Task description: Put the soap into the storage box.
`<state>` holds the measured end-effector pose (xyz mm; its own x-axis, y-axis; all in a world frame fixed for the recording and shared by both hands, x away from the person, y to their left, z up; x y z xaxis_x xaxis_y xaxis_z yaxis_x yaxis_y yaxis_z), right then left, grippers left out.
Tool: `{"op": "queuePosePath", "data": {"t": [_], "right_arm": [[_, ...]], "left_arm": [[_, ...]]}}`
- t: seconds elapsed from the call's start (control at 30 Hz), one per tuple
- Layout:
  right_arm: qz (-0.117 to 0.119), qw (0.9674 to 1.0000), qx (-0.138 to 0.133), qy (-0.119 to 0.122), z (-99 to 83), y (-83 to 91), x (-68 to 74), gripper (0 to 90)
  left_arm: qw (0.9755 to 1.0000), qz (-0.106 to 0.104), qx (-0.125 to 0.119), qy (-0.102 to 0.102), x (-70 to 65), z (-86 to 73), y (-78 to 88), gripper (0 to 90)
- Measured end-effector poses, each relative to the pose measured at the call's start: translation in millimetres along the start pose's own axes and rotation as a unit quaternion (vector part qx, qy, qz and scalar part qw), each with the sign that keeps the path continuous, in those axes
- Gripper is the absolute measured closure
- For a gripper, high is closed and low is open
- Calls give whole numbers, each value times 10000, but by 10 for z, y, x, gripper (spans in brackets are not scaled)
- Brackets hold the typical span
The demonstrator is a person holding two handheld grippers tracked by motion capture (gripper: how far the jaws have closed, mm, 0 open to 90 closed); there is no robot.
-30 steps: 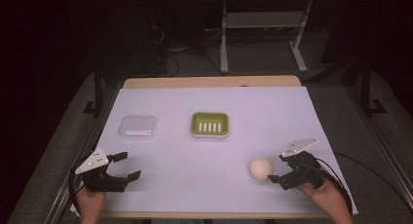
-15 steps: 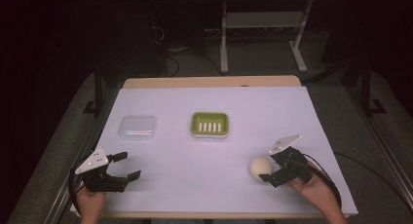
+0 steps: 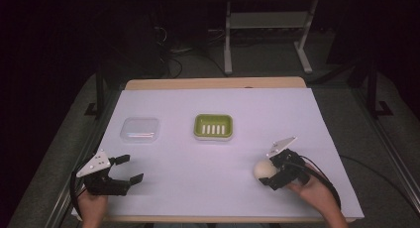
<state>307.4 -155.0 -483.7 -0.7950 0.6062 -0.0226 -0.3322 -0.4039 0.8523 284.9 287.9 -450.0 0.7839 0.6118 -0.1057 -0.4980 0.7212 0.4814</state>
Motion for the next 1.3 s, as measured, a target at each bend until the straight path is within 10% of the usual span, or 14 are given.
{"op": "queuePosePath", "data": {"t": [1.3], "right_arm": [[-40, 9994, 224, 279, 28, -138, 40, 232]], "left_arm": [[10000, 5, -22, -10, -5, 15, 1, 132]]}}
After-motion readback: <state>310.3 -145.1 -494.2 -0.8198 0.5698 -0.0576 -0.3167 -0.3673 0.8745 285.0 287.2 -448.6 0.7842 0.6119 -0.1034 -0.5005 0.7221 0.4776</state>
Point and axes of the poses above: each handheld gripper's, and its own axes: y roughly backward along the jaws, z roughly out of its top, x roughly to its left, the point moved 7 cm from there along -y, roughly forward along the jaws, and after that the axes turned 5 degrees about -z, right-handed, at the moved point
